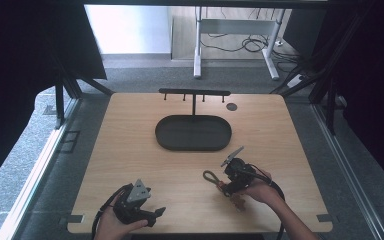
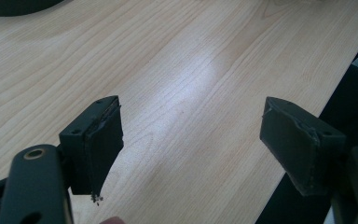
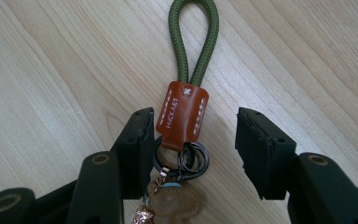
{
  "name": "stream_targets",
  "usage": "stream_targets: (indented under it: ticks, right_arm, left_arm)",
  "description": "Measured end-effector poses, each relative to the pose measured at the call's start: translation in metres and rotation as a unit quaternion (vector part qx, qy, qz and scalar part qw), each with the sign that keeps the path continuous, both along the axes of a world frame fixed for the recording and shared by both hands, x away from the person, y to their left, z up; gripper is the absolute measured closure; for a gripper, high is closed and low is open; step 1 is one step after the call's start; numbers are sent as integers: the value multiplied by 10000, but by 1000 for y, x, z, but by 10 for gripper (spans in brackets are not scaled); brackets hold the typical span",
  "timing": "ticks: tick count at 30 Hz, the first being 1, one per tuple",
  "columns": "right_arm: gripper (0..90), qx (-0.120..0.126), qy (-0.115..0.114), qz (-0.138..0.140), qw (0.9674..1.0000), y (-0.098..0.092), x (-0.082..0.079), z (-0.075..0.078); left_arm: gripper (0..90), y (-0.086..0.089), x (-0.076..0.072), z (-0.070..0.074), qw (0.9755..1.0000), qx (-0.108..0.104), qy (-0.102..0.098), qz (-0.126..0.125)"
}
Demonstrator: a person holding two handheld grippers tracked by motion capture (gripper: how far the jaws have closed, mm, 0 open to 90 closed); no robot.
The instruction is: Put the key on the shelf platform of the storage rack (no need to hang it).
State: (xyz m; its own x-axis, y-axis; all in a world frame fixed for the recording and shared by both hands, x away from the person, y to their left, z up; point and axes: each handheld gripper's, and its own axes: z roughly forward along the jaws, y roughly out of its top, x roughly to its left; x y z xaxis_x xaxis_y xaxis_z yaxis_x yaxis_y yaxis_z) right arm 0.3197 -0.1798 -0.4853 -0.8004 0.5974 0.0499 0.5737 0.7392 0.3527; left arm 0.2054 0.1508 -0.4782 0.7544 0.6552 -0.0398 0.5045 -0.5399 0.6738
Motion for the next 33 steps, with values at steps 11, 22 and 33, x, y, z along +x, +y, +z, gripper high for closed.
stream_targets:
  ticks: [11,22,33]
  right_arm:
    - [475,-46,38,33,10000,5,-1,-5]
    - [478,-105,75,71,9999,9,-1,-8]
    - [520,-142,129,99,9998,13,1,-14]
  left_arm:
    - [217,0,0,0,10000,-1,9,-3]
    - [217,0,0,0,10000,-6,11,-8]
    - [217,-1,0,-1,10000,3,15,-15]
